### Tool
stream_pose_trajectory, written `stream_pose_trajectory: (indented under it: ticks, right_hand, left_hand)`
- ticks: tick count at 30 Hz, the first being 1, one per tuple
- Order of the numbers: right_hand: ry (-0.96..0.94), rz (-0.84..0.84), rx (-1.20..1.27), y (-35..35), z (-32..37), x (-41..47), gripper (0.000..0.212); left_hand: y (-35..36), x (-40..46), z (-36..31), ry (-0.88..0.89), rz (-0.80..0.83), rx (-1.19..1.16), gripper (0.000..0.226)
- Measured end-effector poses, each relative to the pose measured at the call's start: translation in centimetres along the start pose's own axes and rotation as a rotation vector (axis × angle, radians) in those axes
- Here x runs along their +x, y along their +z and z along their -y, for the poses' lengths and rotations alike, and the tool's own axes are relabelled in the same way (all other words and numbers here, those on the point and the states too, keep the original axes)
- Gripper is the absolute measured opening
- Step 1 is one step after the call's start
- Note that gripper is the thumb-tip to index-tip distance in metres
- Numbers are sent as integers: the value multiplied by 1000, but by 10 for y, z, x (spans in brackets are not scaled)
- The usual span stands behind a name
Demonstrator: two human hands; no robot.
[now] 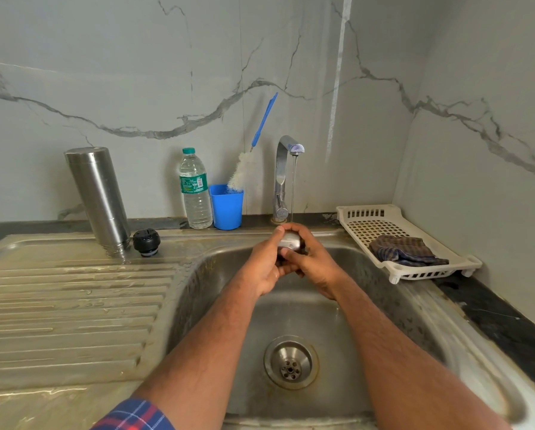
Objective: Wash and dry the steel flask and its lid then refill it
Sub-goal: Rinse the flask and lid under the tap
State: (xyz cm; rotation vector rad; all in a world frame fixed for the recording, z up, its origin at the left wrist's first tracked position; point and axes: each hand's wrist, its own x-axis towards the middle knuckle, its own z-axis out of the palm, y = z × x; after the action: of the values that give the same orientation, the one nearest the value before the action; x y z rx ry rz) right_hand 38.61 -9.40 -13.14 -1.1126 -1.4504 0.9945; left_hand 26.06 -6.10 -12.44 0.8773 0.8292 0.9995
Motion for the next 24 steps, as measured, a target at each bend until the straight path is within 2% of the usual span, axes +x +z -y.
stream_pose_trajectory:
  ticks: [2,4,7,8,10,13,15,18,19,22,24]
  right_hand:
    - [3,-17,-33,2,-2,3,44]
    - [85,-72,-76,6,-2,7,34]
    - [192,-128,-100,6,-4,11,60]
    - [208,-123,-100,5,-5,11,62]
    - [242,-110,-81,3,-6,9,57]
    - [280,-79,-92,0,-9,7,50]
    - [240,-118,-123,0,-10,8,38]
    - [162,-170,-206,-5,-8,11,28]
    - [175,-179,-255,-5,-8,12,32]
    - [248,-262,-425,-6,-15,13,72]
    - [245,-228,-527,-3,-14,14,76]
  left_hand:
    - [-6,-1,1,-3,-18,67,47]
    - [-11,2,2,28,-1,118,53]
    - [-12,4,5,112,23,121,43]
    - [-12,5,6,129,-6,149,40]
    - [-10,6,8,138,-69,229,41]
    - [-11,6,12,175,-69,237,41]
    - [-17,8,13,251,-80,304,38]
    - [-26,14,18,398,-84,509,48]
    - [-27,14,19,434,-84,562,52]
    - [-25,14,20,524,-59,738,62]
    - [-22,16,22,535,0,841,65]
